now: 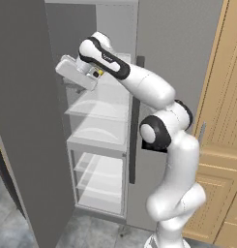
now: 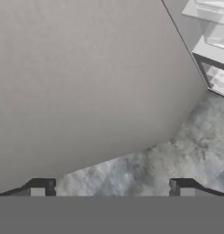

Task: Open the fridge, remove the banana, garlic, and shrimp, and place them on any counter.

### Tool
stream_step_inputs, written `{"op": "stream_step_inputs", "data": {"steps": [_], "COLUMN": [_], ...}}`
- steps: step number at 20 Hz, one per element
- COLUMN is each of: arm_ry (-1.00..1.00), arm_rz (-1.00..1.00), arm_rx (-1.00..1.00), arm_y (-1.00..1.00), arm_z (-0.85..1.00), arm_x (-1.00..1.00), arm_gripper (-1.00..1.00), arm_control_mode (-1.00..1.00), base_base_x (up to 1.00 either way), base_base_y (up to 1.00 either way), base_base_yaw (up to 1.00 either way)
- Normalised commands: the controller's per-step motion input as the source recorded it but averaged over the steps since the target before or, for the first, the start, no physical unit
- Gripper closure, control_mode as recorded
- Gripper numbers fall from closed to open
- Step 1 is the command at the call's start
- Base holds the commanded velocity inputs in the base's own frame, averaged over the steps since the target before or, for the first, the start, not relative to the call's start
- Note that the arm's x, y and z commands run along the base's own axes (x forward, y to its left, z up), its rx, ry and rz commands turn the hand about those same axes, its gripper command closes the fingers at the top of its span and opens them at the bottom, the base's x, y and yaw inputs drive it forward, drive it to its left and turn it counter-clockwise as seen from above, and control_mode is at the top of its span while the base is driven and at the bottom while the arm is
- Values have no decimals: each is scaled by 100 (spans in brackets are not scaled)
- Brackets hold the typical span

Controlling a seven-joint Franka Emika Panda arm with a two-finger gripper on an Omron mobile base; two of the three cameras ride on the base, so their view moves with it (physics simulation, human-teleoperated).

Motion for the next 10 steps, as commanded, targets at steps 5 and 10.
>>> {"op": "stream_step_inputs", "data": {"steps": [5, 10], "arm_ry": [-45, -42], "arm_rz": [8, 10], "arm_rx": [-20, -20], "arm_y": [-100, -100], "arm_z": [-23, -50], "arm_x": [-91, -90], "arm_gripper": [-100, -100], "arm_control_mode": [-100, -100], "base_base_x": [0, 0], "base_base_y": [0, 0], "base_base_yaw": [0, 0]}}
